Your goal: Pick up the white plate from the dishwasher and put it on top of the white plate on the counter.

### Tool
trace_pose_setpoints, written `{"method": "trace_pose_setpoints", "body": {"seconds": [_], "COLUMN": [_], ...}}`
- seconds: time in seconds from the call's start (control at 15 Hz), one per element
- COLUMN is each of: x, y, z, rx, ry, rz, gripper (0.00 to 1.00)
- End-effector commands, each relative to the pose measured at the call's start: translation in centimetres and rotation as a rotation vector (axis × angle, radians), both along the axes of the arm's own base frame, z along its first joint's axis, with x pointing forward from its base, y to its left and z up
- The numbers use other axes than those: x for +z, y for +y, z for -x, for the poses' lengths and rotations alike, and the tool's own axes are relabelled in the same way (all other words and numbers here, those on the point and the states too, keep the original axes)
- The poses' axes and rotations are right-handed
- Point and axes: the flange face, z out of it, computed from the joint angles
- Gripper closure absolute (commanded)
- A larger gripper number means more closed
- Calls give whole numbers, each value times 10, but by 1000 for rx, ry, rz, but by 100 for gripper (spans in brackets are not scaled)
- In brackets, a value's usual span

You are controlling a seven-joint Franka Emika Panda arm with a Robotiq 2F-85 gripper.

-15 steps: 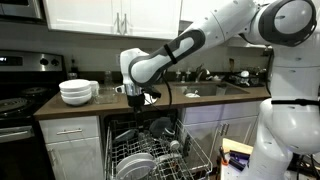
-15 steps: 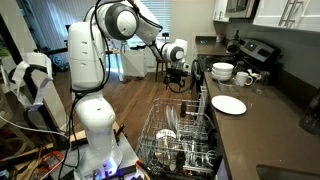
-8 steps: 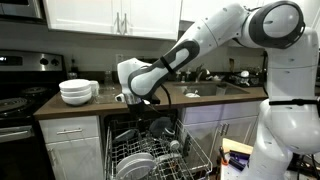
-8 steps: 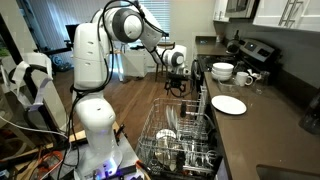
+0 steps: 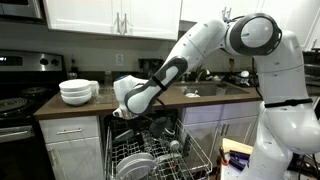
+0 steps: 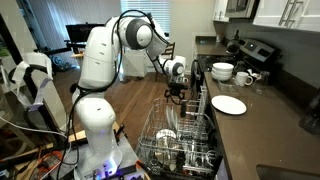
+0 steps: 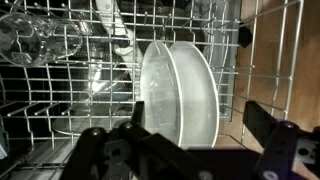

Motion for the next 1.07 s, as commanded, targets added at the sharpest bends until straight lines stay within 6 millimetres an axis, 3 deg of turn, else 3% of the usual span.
{"method": "trace_pose_setpoints", "body": {"seconds": [0.0, 0.27, 0.4, 0.53, 0.6, 0.73, 0.93, 1.0], "x": [-19, -37, -45, -51, -53, -57, -62, -63], "y": [5, 8, 10, 12, 12, 14, 14, 14], "z": [-12, -17, -20, -22, -23, -25, -28, -28], "rx": [10, 26, 31, 33, 34, 35, 36, 36], "ry": [-23, -48, -66, -85, -97, -119, -142, -146], "rz": [15, 4, -7, -22, -29, -38, -49, -53], "gripper": [0, 12, 25, 22, 26, 51, 66, 79]}}
